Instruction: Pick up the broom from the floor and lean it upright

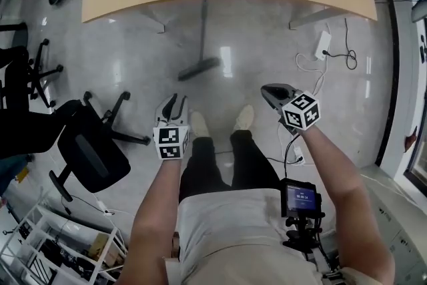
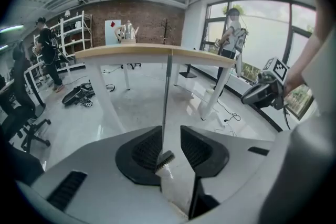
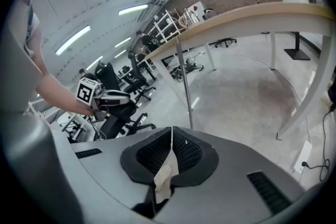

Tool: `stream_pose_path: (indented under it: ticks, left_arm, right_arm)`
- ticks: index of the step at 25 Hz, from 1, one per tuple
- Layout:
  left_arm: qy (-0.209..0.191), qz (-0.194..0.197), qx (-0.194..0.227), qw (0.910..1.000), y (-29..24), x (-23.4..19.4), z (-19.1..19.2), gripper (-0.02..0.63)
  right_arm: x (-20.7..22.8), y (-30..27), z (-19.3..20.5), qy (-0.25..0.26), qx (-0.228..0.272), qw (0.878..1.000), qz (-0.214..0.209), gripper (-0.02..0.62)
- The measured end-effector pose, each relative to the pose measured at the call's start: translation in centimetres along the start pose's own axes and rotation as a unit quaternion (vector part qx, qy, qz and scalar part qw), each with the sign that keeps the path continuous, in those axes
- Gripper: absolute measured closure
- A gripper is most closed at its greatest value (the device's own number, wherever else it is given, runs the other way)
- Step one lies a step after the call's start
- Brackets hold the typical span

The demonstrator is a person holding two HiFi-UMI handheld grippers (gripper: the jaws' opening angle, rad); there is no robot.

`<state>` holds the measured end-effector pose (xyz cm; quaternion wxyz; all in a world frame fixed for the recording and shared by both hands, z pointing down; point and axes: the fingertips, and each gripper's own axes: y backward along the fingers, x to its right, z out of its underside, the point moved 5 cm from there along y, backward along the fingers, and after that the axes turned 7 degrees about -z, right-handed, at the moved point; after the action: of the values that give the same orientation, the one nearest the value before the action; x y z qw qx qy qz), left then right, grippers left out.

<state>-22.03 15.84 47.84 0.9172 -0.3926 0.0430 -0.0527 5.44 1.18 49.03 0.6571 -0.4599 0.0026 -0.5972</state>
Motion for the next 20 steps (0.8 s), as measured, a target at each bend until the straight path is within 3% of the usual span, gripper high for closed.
stream_pose_path:
  ticks: [3,7,10,15,18,20]
  left_arm:
    - [0.012,0.011,0.021,0.9996,1.9,-0.7,-1.8,0.52]
    - [0.017,0.09,0.058,0.9941,4.1,0.6,-4.8,0.538]
    - [0.013,0.121,0.077,0.9895,5.8,1.6,-6.9,0.546]
    - [0.034,0.146,0.114,0.9821,10.6,2.2,-9.3,0.558]
    - [0.045,0.138,0.14,0.9795,11.1,0.4,-11.8,0.561]
    - [0.048,0.13,0.142,0.9801,12.0,-0.8,-12.0,0.566]
  right_arm:
    - [-1.6,1.5,-2.7,0.016,0.022,1.0,0.008,0.577]
    - [-4.3,4.8,-7.2,0.047,0.084,0.995,0.001,0.577]
    - [-6.4,8.0,-9.7,0.061,0.13,0.99,-0.001,0.577]
    - [-11.3,13.1,-11.1,0.073,0.182,0.981,-0.017,0.577]
    - [-12.6,14.2,-14.5,0.096,0.205,0.974,-0.022,0.577]
    - [-13.3,14.6,-14.5,0.093,0.205,0.974,-0.017,0.577]
